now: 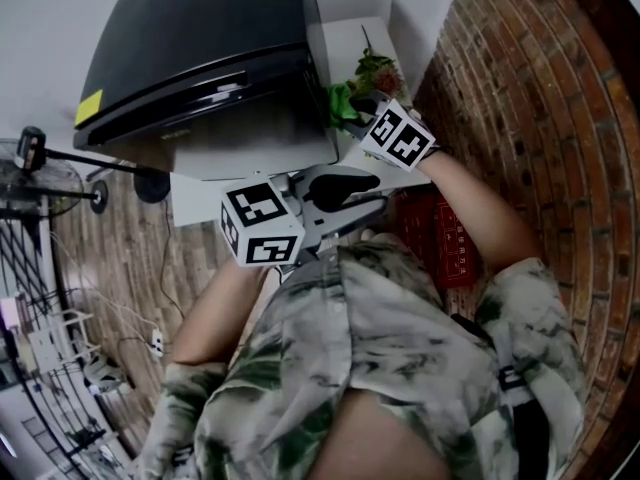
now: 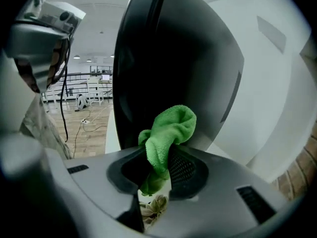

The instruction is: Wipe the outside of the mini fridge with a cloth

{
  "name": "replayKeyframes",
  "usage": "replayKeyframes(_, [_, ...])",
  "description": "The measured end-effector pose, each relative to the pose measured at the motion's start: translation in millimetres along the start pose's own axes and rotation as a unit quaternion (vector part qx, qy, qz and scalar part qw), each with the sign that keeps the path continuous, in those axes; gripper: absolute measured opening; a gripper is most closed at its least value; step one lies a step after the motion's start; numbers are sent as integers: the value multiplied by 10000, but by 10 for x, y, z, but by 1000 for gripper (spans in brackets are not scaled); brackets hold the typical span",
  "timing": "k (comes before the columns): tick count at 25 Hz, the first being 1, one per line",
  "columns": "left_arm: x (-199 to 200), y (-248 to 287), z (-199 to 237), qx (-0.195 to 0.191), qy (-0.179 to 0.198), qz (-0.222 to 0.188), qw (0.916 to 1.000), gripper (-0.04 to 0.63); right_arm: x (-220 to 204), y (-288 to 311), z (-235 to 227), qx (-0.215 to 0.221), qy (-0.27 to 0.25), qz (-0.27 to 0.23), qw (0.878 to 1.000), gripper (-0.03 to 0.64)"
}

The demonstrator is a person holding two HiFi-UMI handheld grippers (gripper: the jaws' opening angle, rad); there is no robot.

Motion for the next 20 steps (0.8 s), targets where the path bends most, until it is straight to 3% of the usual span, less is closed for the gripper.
replayKeyframes(11, [-56,-25,56,190,-67,-43,9998,126,-729,580,125,109,35,602,9981,103])
replayKeyframes(20, [-38,-251,63,265,-101,-106,9995,126,-932,826,160,130,135,946,9953,103])
Point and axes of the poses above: the fingertips, and each gripper's own axes: y forward along the fingers, z to its left, x out of its top, the point moved 10 cm from there along -y, backward along the fingers, and after that the axes turned 3 degrees about -z, right-handed, at the moved point
